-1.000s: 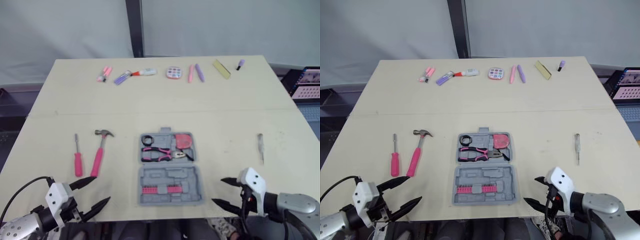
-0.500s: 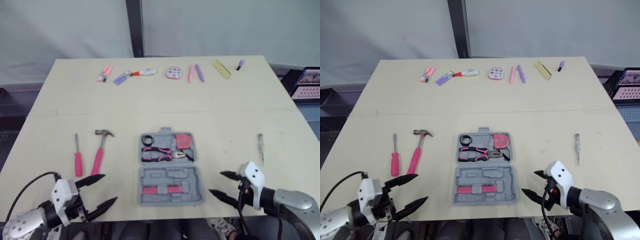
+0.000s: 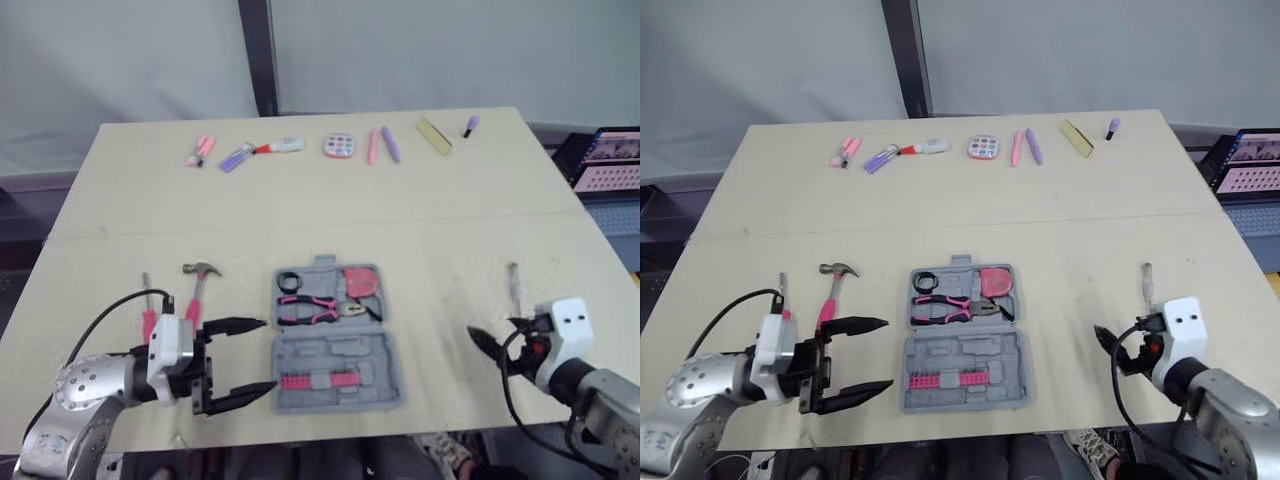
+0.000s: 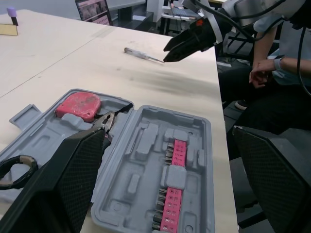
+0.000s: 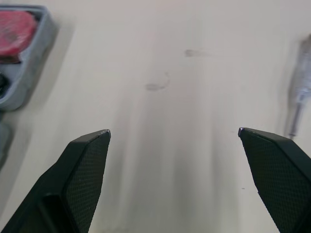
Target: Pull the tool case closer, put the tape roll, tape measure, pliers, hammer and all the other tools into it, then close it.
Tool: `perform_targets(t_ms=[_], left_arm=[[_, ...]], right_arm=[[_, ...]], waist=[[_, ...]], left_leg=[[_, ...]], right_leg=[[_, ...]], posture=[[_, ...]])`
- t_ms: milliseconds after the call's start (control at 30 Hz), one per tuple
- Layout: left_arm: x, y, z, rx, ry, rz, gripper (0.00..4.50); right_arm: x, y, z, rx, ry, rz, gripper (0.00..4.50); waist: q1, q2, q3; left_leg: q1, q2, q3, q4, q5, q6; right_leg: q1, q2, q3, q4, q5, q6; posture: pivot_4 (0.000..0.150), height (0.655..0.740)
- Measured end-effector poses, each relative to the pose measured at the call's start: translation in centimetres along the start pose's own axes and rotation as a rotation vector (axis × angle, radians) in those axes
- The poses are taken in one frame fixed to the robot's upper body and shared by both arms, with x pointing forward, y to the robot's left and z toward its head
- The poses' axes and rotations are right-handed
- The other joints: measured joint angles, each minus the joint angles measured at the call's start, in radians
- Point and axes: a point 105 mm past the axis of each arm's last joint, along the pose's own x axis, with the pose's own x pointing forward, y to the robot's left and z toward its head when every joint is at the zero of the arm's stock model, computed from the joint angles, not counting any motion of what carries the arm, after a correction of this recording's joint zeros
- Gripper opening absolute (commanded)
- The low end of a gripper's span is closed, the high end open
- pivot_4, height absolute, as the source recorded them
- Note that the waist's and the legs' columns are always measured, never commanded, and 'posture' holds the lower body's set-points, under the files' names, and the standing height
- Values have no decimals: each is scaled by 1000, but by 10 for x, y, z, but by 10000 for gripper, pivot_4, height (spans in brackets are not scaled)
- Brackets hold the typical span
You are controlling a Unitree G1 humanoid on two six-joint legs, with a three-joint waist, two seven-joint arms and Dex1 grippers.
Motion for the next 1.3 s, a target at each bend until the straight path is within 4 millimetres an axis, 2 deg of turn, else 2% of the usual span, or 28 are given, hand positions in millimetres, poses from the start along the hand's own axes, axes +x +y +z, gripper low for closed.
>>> perform_targets(t_ms=[133, 433, 967, 1300], left_arm=[[4, 3, 1, 7, -7, -3, 45000], [4, 3, -2, -9, -2, 12, 45000], [6, 3, -2, 0, 12, 60, 45000], [9, 3, 0, 16, 22, 74, 45000]], right_arm=[[10, -20, 0, 36, 27, -115, 44612], [27, -49, 2, 88, 42, -247, 44612], [73, -69, 1, 112, 91, -271, 44612], [83, -73, 7, 114, 75, -268, 44612]], waist=[[-5, 1, 0], [-8, 2, -1], [-11, 3, -2], [-11, 3, -2]], left_leg=[[0, 0, 0, 0, 0, 0], [0, 0, 0, 0, 0, 0], [0, 0, 2, 0, 0, 0], [0, 0, 2, 0, 0, 0]], right_leg=[[0, 0, 0, 1, 0, 0], [-1, 0, 0, 2, 0, 0], [-2, 0, 1, 3, 0, 0], [-1, 0, 1, 3, 0, 0]], posture=[[1500, 7400], [1500, 7400], [1500, 7400], [1500, 7400]])
